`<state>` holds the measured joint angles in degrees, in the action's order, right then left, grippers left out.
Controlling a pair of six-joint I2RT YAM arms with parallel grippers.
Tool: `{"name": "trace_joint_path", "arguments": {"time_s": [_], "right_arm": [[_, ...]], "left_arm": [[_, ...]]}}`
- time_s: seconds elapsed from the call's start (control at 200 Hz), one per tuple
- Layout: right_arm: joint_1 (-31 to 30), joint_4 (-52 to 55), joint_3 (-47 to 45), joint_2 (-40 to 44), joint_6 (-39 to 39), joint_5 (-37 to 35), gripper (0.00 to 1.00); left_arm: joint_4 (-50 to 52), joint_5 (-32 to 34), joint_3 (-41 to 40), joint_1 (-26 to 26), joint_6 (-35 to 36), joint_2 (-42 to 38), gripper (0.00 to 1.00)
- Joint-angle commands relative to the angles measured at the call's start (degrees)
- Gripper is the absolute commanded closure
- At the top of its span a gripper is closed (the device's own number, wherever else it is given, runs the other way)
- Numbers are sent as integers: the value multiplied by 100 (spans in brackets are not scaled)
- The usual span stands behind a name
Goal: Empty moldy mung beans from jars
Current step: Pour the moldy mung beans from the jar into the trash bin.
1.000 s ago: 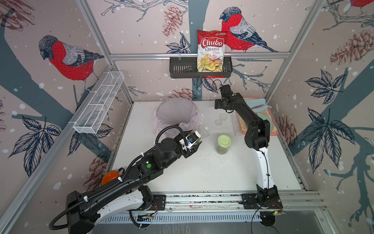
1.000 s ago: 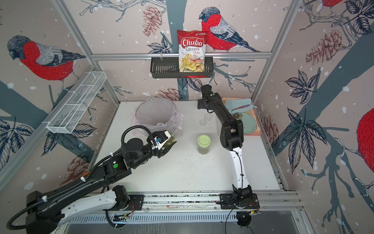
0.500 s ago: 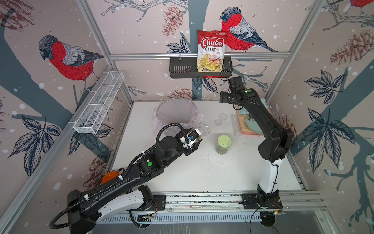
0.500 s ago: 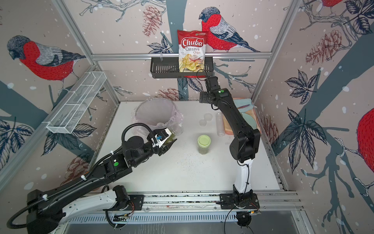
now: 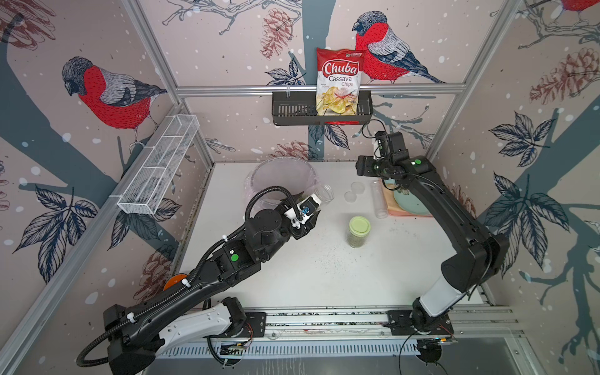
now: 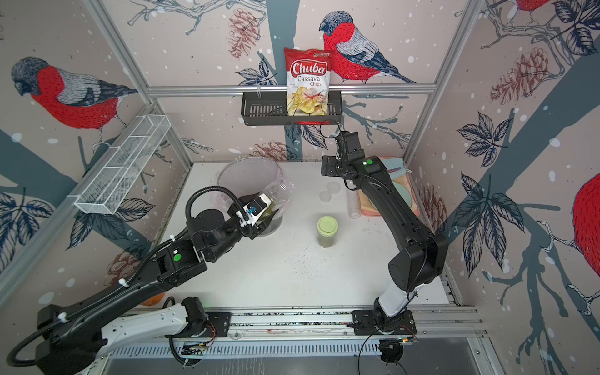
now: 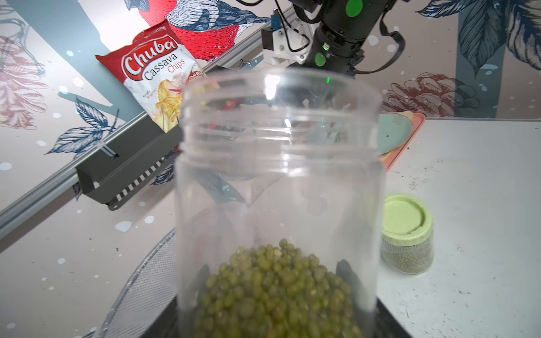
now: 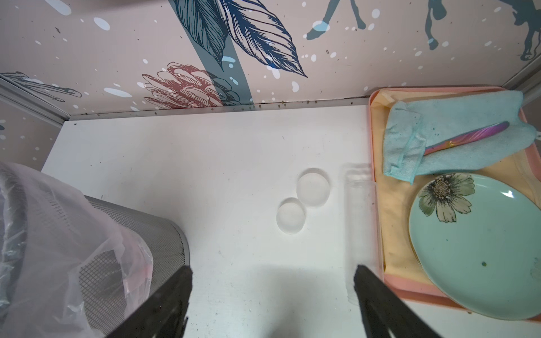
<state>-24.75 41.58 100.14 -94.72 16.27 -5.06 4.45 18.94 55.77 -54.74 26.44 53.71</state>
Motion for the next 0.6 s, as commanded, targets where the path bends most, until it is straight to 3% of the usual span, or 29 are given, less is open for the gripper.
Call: {"name": "trace_joint_path", "arguments": {"time_s": [0.0,0.35,0.595], "right_arm": [[-1,-353,-57,140,-1,219,12],[102,-155,658,-196,-138,585,12],[45,-321,1771,-952,-195,1840,12]], "left_arm": [[-185,557,110,39,415,-28,90],[-207,595,298,806,544,-153,92],[-295,579,673,1421,848,-38,92]]}}
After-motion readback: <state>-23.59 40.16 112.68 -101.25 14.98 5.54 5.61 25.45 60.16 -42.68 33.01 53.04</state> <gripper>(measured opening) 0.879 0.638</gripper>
